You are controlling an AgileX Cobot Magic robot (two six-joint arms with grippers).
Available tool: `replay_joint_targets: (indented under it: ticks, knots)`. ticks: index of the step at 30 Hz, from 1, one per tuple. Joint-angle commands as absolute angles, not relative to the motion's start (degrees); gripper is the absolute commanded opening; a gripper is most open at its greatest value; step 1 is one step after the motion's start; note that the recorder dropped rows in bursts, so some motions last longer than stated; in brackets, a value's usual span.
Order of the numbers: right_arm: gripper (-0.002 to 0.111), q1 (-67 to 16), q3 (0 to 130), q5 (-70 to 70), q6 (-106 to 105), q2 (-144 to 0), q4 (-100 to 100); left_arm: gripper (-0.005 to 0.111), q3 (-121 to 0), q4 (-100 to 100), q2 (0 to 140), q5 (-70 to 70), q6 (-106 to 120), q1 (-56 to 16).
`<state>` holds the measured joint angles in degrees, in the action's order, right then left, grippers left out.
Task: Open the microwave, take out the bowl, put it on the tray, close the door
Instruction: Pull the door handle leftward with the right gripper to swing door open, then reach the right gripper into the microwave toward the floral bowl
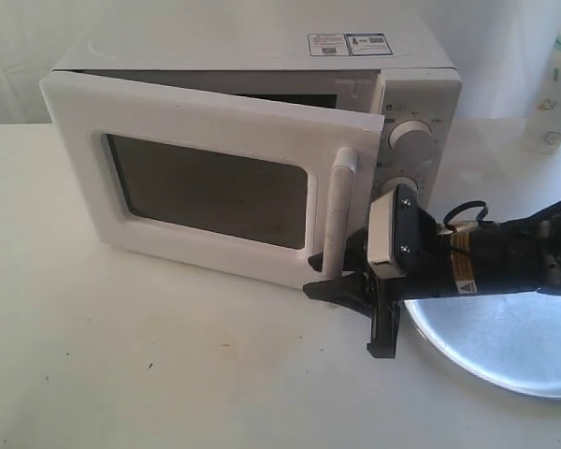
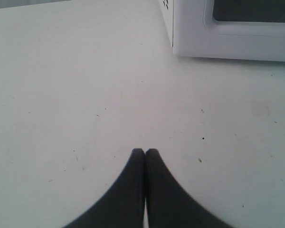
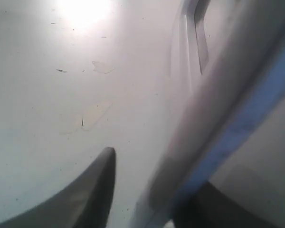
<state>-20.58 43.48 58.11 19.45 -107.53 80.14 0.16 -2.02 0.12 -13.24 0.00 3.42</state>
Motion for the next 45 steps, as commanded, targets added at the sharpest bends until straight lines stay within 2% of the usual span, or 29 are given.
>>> replay_joint_targets:
  ticks: [1, 4, 6, 8, 9, 11, 21, 23, 24, 25, 26, 27, 28, 29, 32, 36, 40, 45]
  knots:
    - [0.059, -22.2, 44.6, 59.0, 30.2, -101.8, 90.3, 0.000, 0.0, -2.6, 0.0, -13.3, 0.0, 3.2]
    - [0.062, -22.2, 44.3, 42.4, 50.6, -95.6, 99.9, 0.000, 0.0, -2.6, 0.0, -13.3, 0.0, 3.2]
    - [0.062, -22.2, 43.9, 38.4, 63.3, -91.6, 99.9, 0.000, 0.0, -2.6, 0.0, -13.3, 0.0, 3.2]
    - [0.062, -22.2, 43.9, 48.0, 65.9, -88.1, 99.9, 0.000, 0.0, -2.6, 0.0, -13.3, 0.0, 3.2]
    - [0.062, -22.2, 43.9, 58.2, 65.8, -86.0, 99.9, 0.000, 0.0, -2.6, 0.0, -13.3, 0.0, 3.2]
    - [0.062, -22.2, 43.9, 70.0, 65.7, -83.2, 99.9, 0.000, 0.0, -2.6, 0.0, -13.3, 0.0, 3.2]
    - [0.061, -26.7, 43.9, 70.0, 69.9, -68.6, 99.9, 0.000, 0.0, -2.6, 0.0, -13.3, 0.0, 3.2]
    - [0.053, -26.8, 43.9, 70.0, 61.7, -65.8, 98.5, 0.000, 0.0, -2.6, 0.0, -13.3, 0.0, 3.2]
    - [0.044, -26.8, 43.9, 66.0, 58.5, -64.4, 94.2, 0.000, 0.0, -2.6, 0.0, -13.3, 0.0, 3.2]
    - [0.040, -26.8, 43.9, 61.2, 58.4, -64.2, 91.2, 0.000, 0.0, -2.6, 0.0, -13.3, 0.0, 3.2]
    - [0.028, -26.8, 43.9, 48.5, 58.4, -64.7, 82.6, 0.000, 0.0, -2.6, 0.0, -13.3, 0.0, 3.2]
    - [0.021, -26.8, 43.9, 44.2, 58.4, -65.4, 78.9, 0.000, 0.0, -2.6, 0.0, -13.3, 0.0, 3.2]
    - [0.006, -26.8, 43.9, 37.6, 58.1, -68.7, 70.4, 0.000, 0.0, -2.6, 0.0, -13.3, 0.0, 3.2]
    - [0.000, -26.9, 43.9, 37.4, 57.5, -70.6, 68.0, 0.000, 0.0, -2.6, 0.0, -13.3, 0.0, 3.2]
    - [0.000, -30.7, 44.8, 48.5, 54.9, -85.9, 67.4, 0.000, 0.0, -2.6, 0.0, -13.3, 0.0, 3.2]
    - [0.000, -41.2, 52.5, 64.4, 50.7, -100.5, 62.8, 0.000, 0.0, -2.6, 0.0, -13.3, 0.0, 3.2]
    - [0.000, -47.7, 58.8, 62.7, 49.1, -104.5, 62.8, 0.000, 0.0, -2.6, 0.0, -13.3, 0.0, 3.2]
    - [0.004, -50.3, 61.4, 51.6, 42.5, -104.4, 60.5, 0.000, 0.0, -2.6, 0.0, -13.3, 0.0, 3.2]
